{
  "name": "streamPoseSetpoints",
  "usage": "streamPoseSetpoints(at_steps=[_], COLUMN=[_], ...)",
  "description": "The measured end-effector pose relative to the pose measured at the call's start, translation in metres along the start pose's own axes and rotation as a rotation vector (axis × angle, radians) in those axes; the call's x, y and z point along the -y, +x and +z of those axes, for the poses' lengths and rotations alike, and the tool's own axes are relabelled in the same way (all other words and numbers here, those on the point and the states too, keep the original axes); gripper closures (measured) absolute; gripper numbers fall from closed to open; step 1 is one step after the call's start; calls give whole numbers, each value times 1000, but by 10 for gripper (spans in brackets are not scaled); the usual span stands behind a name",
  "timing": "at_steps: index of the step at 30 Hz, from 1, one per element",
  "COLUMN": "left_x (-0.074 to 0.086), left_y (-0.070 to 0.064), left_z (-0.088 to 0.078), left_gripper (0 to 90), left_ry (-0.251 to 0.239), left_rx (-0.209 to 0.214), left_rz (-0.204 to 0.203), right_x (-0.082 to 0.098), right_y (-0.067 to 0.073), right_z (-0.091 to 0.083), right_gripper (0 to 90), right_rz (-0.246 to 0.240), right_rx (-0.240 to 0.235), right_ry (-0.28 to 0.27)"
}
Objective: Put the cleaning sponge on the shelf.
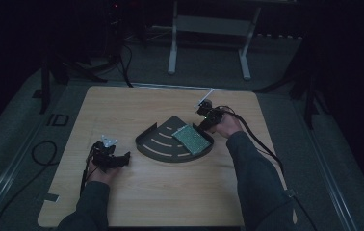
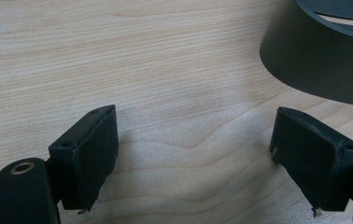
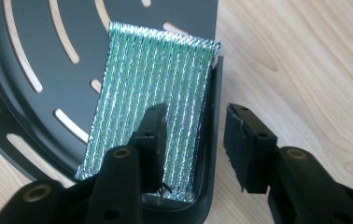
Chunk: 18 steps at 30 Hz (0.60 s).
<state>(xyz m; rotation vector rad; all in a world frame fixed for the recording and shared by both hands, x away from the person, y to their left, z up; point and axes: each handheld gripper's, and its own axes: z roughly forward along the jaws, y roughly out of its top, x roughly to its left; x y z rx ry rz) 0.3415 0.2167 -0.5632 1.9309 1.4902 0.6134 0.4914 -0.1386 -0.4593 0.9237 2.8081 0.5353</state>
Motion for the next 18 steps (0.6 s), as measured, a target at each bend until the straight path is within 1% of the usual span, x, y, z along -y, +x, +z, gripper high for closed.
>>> streamPoseSetpoints(at_steps=[1,4,6,10,12,14,18], left_x=[0,0,0,0,0,0,0], left_y=[0,0,0,0,0,0,0], left_z=[0,0,0,0,0,0,0], left_gripper=[158,158,158,158,158,158,158], left_ry=[0,0,0,0,0,0,1], left_rx=[0,0,0,0,0,0,1], left_rz=[0,0,0,0,0,0,1], right_x=[0,2,4,12,16,22,34], right_y=[0,-1,-3,-11,-14,-19,-27], right_z=[-1,-6,-9,-14,-18,-22,-27], right_gripper=[551,534,518,463,443,419,384], right_rz=[5,14,37,82,107,140,192], right_rx=[5,24,24,30,38,29,56], right_ry=[-10,-44,-74,-95,-121,-157,-198])
